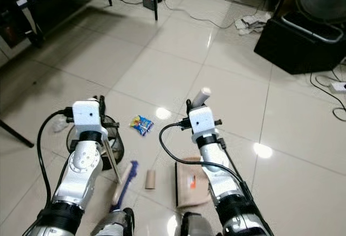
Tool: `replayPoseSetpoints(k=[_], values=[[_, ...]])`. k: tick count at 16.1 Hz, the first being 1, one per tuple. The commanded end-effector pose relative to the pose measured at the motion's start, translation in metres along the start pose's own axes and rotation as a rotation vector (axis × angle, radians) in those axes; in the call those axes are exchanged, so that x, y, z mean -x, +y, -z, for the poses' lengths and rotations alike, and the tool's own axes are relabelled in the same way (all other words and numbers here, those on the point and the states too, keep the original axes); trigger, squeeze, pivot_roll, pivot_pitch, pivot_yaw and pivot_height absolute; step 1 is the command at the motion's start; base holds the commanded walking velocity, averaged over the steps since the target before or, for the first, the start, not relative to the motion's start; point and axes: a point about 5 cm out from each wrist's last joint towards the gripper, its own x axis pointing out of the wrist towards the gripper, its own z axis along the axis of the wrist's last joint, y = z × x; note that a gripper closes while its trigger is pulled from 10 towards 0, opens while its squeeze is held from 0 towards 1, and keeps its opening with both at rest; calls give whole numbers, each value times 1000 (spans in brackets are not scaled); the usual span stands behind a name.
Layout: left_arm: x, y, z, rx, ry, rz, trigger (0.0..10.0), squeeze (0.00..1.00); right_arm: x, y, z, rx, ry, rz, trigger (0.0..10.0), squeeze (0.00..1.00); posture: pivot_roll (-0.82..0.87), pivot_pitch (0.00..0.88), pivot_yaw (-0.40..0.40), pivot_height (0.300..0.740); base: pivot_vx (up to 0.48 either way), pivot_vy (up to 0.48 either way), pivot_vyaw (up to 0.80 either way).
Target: Sweep floor
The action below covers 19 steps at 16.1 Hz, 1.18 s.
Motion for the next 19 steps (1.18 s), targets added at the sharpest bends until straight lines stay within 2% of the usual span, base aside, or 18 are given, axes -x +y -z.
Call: replayPoseSetpoints(k=[1, 5, 7, 9, 10, 12, 13, 16, 19], values=[[3, -2, 7, 4, 33, -18, 10000, 0, -4, -3, -5, 21, -43, 15, 10000, 0, 39, 262, 6, 740, 0, 0, 0], [1, -2, 3, 26, -18, -49, 10000, 0, -7, -2, -6, 36, -53, 42, 10000, 0, 52, 301, 11, 740, 0, 0, 0], [-2, -6, -2, 74, -35, -56, 10000, 0, -12, -5, -8, 36, -59, 89, 10000, 0, 48, 322, 7, 740, 0, 0, 0], [-5, -23, -9, 153, -39, 7, 10000, 0, -17, -1, -8, 17, -45, 96, 10000, 0, 46, 332, 0, 740, 0, 0, 0], [-3, -39, -15, 243, -36, 80, 10000, 0, -18, 7, -9, -7, -33, 74, 10000, 0, 45, 334, -3, 740, 0, 0, 0], [-1, -49, -21, 311, -36, 128, 10000, 0, -18, 14, -9, -18, -34, 52, 10000, 0, 46, 328, -5, 740, 0, 0, 0], [-1, -55, -29, 381, -42, 139, 10000, 0, -17, 18, -9, -30, -31, 44, 10000, 0, 48, 323, -5, 740, 0, 0, 0], [-10, -53, -47, 478, -72, 68, 10000, 0, -13, 23, -7, -51, -22, 40, 10000, 0, 43, 298, -6, 740, 0, 0, 0], [-18, -50, -58, 484, -114, 84, 10000, 0, -10, 18, -4, -69, -22, 58, 10000, 0, 42, 263, -5, 740, 0, 0, 0]])
